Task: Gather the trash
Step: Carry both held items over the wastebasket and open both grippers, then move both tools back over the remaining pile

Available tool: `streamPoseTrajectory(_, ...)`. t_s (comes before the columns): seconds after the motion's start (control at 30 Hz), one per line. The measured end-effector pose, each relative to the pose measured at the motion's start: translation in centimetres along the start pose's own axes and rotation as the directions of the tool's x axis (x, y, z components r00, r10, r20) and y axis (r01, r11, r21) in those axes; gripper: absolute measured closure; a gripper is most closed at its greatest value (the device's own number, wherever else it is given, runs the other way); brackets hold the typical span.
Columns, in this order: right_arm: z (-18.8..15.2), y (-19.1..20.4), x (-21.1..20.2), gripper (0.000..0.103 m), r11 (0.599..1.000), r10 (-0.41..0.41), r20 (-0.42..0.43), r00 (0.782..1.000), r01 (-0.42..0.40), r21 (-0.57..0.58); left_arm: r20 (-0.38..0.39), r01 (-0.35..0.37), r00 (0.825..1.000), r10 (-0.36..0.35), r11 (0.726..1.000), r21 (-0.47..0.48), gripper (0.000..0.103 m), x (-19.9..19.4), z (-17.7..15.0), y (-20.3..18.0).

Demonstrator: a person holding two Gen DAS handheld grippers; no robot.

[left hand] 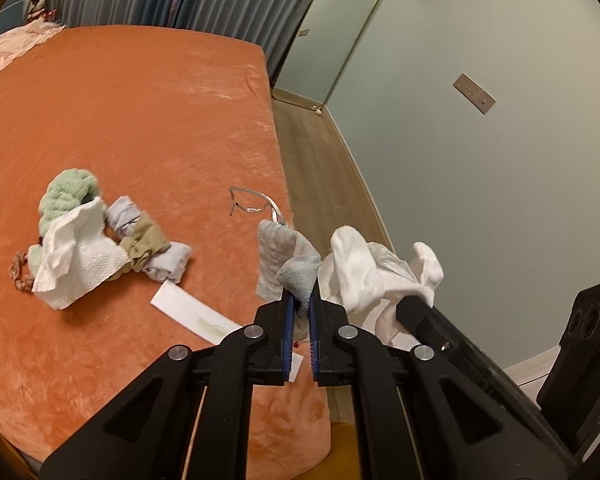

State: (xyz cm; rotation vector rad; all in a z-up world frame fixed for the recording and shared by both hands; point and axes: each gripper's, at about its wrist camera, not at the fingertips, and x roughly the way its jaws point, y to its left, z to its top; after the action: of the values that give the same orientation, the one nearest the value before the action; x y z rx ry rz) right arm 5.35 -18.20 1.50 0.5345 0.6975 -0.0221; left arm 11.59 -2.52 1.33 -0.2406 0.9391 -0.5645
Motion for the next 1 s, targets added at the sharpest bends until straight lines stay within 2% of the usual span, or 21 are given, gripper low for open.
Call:
streamPoseTrajectory(0.3, 3.2, -6.5, -2.2, 0.095, 0.992, -0.119, 0.059, 0.991, 0.117, 0.051, -0.042, 0.081, 0.996, -0.079, 0.994, 0.07, 0.097, 4.0, 1.1, -5.9)
streamPoseTrajectory(0.6, 4.5, -13.7, -2.9, 0.095, 0.966, -0.227, 0.047, 0.973, 0.219, 0.137, -0.11, 0.143, 0.986, -0.129, 0.981, 0.133, 0.096, 9.5, 1.1, -11.9)
streamPoseTrajectory(0.63, 4.6, -14.6, -2.8, 0.095, 0.963, -0.235, 0.044, 0.971, 0.226, 0.149, -0.115, 0.143, 0.985, -0.127, 0.98, 0.141, 0.094, 10.0, 1.0, -12.4)
streamPoseTrajectory(0.7, 4.7, -15.5, -2.7, 0.095, 0.958, -0.245, 0.038, 0.969, 0.236, 0.161, -0.122, 0.128, 0.986, -0.11, 0.98, 0.152, 0.083, 11.1, 0.9, -13.2)
streamPoseTrajectory(0.77, 4.8, -16.3, -2.4, 0.094, 0.954, -0.254, 0.03, 0.967, 0.246, 0.172, -0.118, 0.114, 0.988, -0.097, 0.983, 0.141, 0.061, 11.6, 0.9, -13.5)
streamPoseTrajectory(0.87, 4.9, -16.8, -2.2, 0.088, 0.947, -0.27, 0.026, 0.963, 0.261, 0.185, -0.101, 0.085, 0.992, -0.072, 0.988, 0.133, 0.046, 11.9, 1.1, -13.3)
streamPoseTrajectory(0.97, 4.8, -16.9, -1.9, 0.081, 0.944, -0.279, 0.027, 0.96, 0.269, 0.191, -0.089, 0.066, 0.995, -0.054, 0.989, 0.134, 0.045, 11.8, 1.2, -12.7)
streamPoseTrajectory(1.0, 4.8, -16.7, -1.9, 0.076, 0.943, -0.284, 0.03, 0.958, 0.273, 0.192, -0.087, 0.062, 0.995, -0.051, 0.989, 0.132, 0.045, 11.7, 1.2, -12.4)
